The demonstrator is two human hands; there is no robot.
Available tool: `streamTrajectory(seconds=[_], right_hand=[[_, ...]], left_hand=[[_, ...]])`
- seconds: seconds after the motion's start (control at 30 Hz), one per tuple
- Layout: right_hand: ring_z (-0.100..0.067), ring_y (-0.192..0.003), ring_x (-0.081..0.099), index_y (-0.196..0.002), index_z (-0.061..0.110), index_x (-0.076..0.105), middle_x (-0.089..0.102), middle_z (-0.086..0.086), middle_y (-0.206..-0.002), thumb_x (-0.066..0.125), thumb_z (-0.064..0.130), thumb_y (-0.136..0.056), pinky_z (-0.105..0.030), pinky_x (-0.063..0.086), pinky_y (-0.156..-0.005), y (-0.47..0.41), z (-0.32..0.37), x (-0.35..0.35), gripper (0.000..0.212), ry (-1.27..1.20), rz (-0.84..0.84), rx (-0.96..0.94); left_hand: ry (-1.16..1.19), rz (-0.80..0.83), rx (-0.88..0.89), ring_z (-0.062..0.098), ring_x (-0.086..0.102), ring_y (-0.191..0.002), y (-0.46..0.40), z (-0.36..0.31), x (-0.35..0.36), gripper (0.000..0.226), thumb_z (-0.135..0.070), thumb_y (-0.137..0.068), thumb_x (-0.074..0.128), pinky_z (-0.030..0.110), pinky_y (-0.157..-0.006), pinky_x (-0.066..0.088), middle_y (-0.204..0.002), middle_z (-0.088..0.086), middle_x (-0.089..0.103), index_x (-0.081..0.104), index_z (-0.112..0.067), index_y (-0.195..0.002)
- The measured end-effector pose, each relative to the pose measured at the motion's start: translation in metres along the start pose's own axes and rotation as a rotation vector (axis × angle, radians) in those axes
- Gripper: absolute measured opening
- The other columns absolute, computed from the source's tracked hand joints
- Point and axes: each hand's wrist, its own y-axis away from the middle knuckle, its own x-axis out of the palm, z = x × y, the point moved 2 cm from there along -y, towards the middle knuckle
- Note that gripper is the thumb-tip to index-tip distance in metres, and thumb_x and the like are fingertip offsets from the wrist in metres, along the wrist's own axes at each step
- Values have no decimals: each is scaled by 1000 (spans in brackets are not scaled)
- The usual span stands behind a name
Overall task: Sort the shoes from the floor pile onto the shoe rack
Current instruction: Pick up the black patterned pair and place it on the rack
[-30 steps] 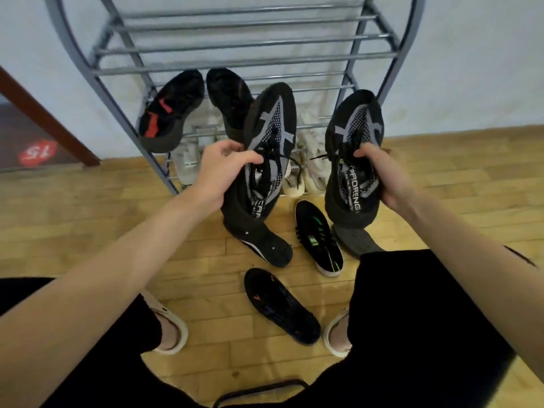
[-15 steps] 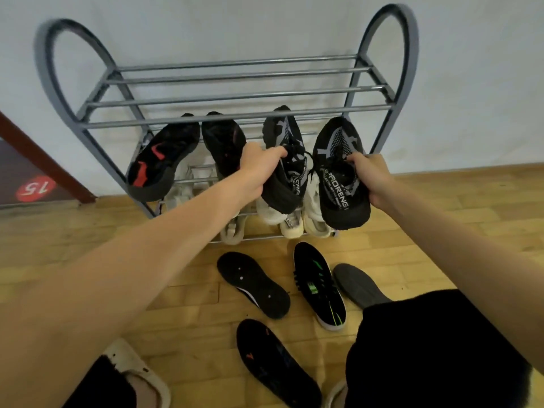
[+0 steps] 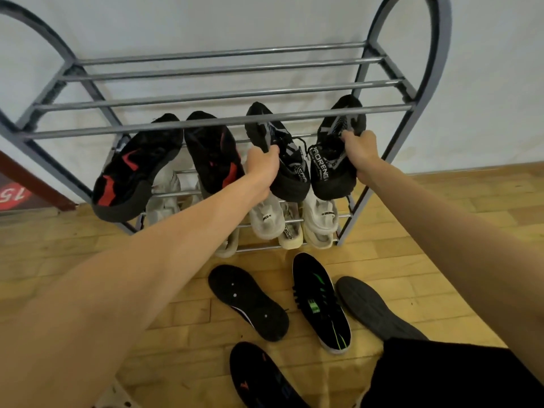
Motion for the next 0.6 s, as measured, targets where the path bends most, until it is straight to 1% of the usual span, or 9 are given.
streamTrajectory(seconds=[0.1,0.2,0.3,0.33,0.4,0.47,0.5,0.53,0.6], right_hand=[[-26,-93,60,-110,1,57,61,-13,-98,48,18,-94,-38,51,-83,5,-1,-4,25,41,37,-8],[-24,-88,55,-86,9,54,57,-11,-94,46,20,-95,-35,44,-76,13,-3,-7,16,138,63,-29],[-18,-74,48,-77,10,44,49,-5,-75,41,17,-97,-29,37,-65,27,-8,-8,21,188,67,-113],[-16,-71,46,-80,10,44,46,-1,-72,40,17,-98,-28,35,-63,34,-10,-8,20,211,48,-156],[-14,-76,46,-88,13,50,48,0,-81,37,26,-98,-27,36,-68,53,-14,-8,20,248,5,-237],[-21,-95,47,-103,12,53,51,-9,-102,37,35,-93,-31,39,-83,74,-27,-9,29,286,-63,-314],[-24,-105,46,-110,9,53,50,-13,-113,39,31,-93,-33,40,-91,88,-33,-11,31,322,-101,-366],[-26,-112,45,-116,6,51,48,-15,-120,42,24,-92,-35,39,-97,101,-42,-12,31,363,-137,-427],[-27,-111,45,-115,3,51,47,-16,-119,49,14,-88,-36,39,-96,127,-60,-14,29,466,-147,-540]], left_hand=[[-121,36,19,26,56,-113,2,0,0,39,-24,-96,44,41,-99,47,-125,13,59,51,-4,-129],[-224,49,36,29,53,-117,11,0,-2,43,-24,-98,39,42,-102,45,-130,16,54,47,-1,-133],[-286,49,119,28,56,-110,28,0,-8,39,-25,-100,35,42,-97,46,-118,17,60,55,0,-121],[-303,49,169,27,58,-106,36,0,-11,37,-26,-101,34,41,-95,47,-110,16,62,59,0,-112],[-324,55,265,22,57,-97,55,0,-17,32,-23,-102,35,36,-86,45,-96,10,60,60,-6,-94],[-349,42,344,14,54,-97,76,6,-25,25,-20,-101,40,27,-82,41,-104,4,58,60,-8,-108],[-371,19,382,13,54,-100,85,11,-30,25,-17,-99,43,25,-84,41,-111,3,59,59,-8,-115],[-383,2,416,14,55,-102,92,19,-36,24,-15,-97,45,26,-86,44,-114,4,60,59,-8,-116],[-370,26,446,18,60,-98,105,40,-49,18,-12,-94,48,34,-87,49,-107,6,63,60,-12,-107]])
